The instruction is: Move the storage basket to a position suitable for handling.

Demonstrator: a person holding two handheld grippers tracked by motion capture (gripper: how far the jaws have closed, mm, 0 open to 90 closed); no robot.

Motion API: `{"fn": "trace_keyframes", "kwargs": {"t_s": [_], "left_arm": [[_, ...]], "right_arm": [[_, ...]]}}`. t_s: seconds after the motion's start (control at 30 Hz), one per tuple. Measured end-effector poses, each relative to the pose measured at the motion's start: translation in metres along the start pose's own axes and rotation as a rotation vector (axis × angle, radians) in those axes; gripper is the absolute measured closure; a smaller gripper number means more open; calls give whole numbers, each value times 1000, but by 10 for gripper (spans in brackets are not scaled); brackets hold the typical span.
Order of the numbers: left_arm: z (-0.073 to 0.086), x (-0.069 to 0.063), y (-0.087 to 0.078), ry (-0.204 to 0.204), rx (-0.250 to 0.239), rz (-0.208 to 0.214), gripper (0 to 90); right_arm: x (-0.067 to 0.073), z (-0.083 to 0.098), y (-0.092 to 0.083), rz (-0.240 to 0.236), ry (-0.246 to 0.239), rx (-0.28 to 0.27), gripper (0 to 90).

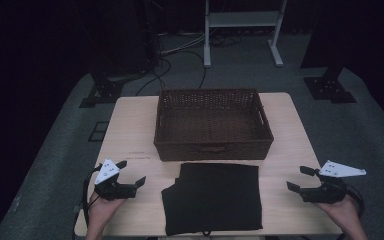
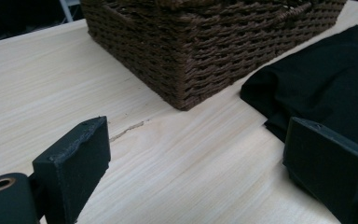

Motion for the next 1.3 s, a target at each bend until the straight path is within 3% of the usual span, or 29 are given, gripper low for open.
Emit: {"fn": "trace_keyframes", "kwargs": {"t_s": [0.1, 0.6, 0.73, 1.13, 1.3], "left_arm": [[-7, -5, 0, 40, 1, 9, 65], [-29, -24, 0, 119, -7, 89, 65], [-35, -31, 0, 151, -3, 114, 65], [-51, -44, 2, 199, 5, 173, 65], [-59, -47, 3, 219, 1, 179, 65]], "right_arm": [[1, -4, 1, -8, -13, 19, 166], [13, -26, 8, -53, -81, 88, 158], [21, -38, 13, -85, -108, 103, 158], [36, -60, 33, -144, -174, 182, 158], [40, -68, 39, -165, -192, 192, 158]]}}
Point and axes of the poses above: each handheld gripper's, and its own axes: y roughly forward along the jaws, z roughly out of its underside, x roughly to its left, the point moved 4 cm from there along y, roughly forward along the jaws, and after that the axes turned 11 degrees about -z, right-handed, at the moved point
